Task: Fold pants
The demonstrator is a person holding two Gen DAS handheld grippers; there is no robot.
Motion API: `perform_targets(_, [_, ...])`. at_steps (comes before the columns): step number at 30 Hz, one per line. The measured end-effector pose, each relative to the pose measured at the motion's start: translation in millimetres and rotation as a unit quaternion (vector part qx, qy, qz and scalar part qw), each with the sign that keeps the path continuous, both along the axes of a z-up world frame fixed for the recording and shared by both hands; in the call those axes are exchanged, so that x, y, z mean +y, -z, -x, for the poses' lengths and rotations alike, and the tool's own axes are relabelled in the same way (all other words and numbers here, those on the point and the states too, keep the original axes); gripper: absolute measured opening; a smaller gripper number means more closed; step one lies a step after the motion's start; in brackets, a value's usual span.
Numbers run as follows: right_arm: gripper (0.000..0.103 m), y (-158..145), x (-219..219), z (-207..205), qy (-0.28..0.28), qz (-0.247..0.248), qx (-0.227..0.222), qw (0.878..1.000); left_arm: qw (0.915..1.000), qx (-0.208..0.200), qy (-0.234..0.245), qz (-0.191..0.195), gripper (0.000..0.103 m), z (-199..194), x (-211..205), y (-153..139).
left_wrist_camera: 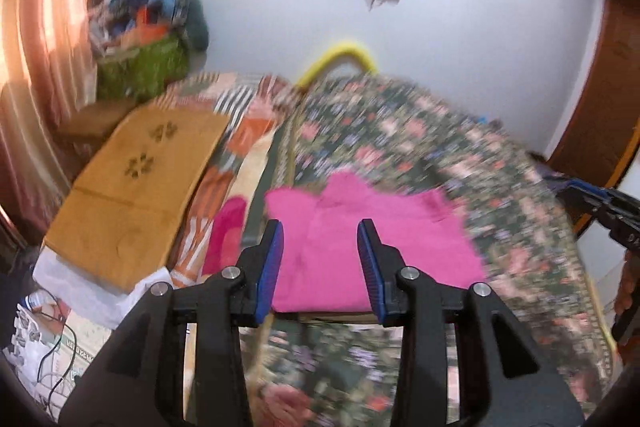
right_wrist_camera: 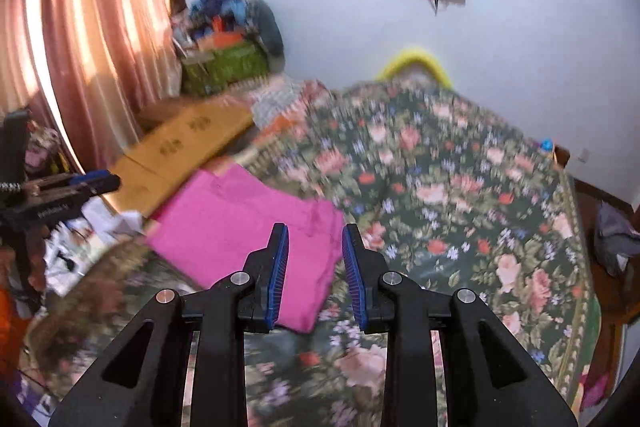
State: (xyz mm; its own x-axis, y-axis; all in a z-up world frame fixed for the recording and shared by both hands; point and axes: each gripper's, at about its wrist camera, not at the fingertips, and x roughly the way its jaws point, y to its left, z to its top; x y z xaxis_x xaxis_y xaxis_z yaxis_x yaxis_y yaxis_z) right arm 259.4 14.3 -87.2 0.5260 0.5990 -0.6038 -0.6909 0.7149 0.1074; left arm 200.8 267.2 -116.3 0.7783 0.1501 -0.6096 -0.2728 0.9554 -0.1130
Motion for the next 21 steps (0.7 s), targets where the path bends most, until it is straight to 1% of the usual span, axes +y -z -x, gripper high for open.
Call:
perform_targets(3, [0.025, -32, -12, 30, -0.003, -0.031, -0.027, 0.999, 0.9991, -0.040, 0.011, -0.012, 0.038, 27, -29, -37])
perform_targets(6, [0.025, -62, -28, 62, -0.008, -0.066, -0.053, 0.996, 0.9957, -0.084, 0.022, -0.034, 0.038, 64, -63, -76])
perform_targets(9, [0.025, -84, -41, 92, -0.014, -0.090, -0.078, 0.993, 0.9913, -0.119, 0.029, -0.048, 0.038, 97, -91, -106])
perform_targets(10, [0.025, -94, -46, 106, -0.016, -0.097, -0.091, 0.991, 0.9900, -0.128, 0.030, -0.052, 0.038, 106, -98, -112])
perform_targets(12, [0.025, -104, -53, 126, -0.018, -0.108, -0.111, 0.988, 0.9866, -0.147, 0.027, -0.064, 0.039, 127, -113, -126])
perform_targets(13, [0.025, -110, -57, 139, -0.021, -0.115, -0.122, 0.986, 0.9848, -0.157, 0.027, -0.069, 0.042, 137, -120, -132])
perform_targets(16, [0.026, -119, -66, 163, -0.029, -0.138, -0.136, 0.981, 0.9796, -0.182, 0.026, -0.080, 0.051, 165, -139, -143])
perform_targets(18, [0.031, -124, -72, 177, -0.029, -0.151, -0.144, 0.978, 0.9764, -0.197, 0.030, -0.084, 0.057, 183, -150, -148])
perform_targets(20, [0.049, -124, -76, 183, -0.023, -0.158, -0.155, 0.975, 0.9739, -0.207, 0.032, -0.088, 0.061, 195, -159, -150])
perform_targets(21, [0.053, -126, -79, 189, -0.019, -0.162, -0.161, 0.973, 0.9727, -0.211, 0.033, -0.090, 0.066, 202, -163, -151])
